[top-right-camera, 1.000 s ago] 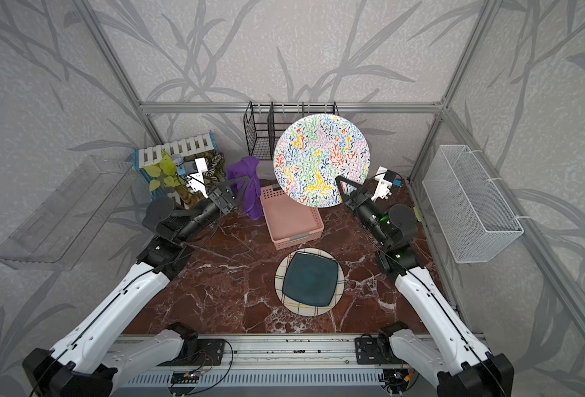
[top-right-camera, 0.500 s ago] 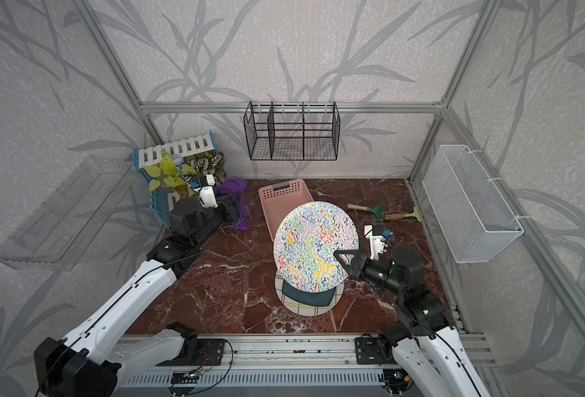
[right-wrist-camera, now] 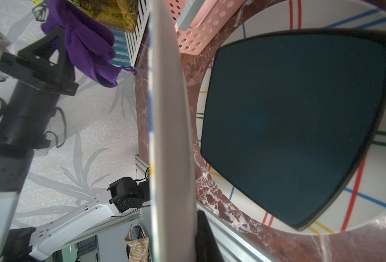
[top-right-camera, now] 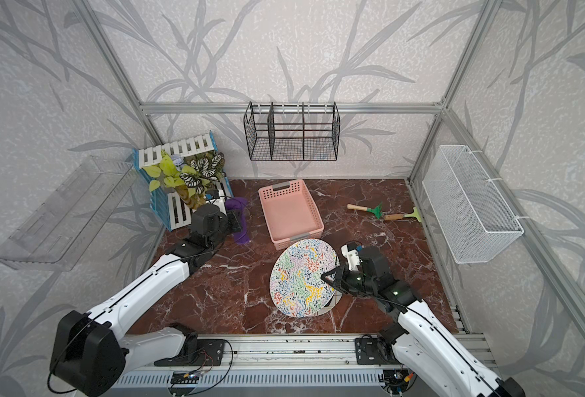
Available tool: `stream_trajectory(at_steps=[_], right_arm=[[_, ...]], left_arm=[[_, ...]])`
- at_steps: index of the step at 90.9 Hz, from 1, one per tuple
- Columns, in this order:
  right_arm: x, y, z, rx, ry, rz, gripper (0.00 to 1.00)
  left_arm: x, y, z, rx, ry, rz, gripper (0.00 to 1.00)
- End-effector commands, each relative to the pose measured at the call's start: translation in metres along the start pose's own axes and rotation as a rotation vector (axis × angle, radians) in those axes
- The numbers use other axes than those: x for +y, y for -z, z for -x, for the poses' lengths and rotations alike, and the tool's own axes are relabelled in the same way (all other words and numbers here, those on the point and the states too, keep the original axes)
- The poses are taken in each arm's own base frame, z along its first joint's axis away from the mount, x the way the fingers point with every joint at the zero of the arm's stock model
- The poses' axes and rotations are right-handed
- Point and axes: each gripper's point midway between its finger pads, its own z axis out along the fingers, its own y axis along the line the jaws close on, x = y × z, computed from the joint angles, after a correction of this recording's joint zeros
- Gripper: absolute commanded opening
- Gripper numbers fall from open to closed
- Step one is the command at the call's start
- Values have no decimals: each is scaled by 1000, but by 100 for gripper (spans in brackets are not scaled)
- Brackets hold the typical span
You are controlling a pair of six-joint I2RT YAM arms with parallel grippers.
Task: Wipe the wet plate dry
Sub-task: Place the plate on the plate.
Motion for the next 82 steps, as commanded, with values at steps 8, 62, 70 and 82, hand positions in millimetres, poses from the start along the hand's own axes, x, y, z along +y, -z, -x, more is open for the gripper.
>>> stream_trajectory(at_steps=[8, 62, 70, 82], right_arm=[[8, -14, 19, -76, 60, 59, 0], [-108, -21, 1, -113, -18, -309, 16], [-114, -21, -2, -102, -19, -329, 19], [-119, -21, -3, -96, -13, -348, 24]], left_arm=[[1, 8, 8, -42, 1, -10, 0], [1, 7, 6, -45, -1, -14, 0], [1, 6, 6, -44, 0, -16, 0], [-1, 5, 7, -43, 1, -19, 0]])
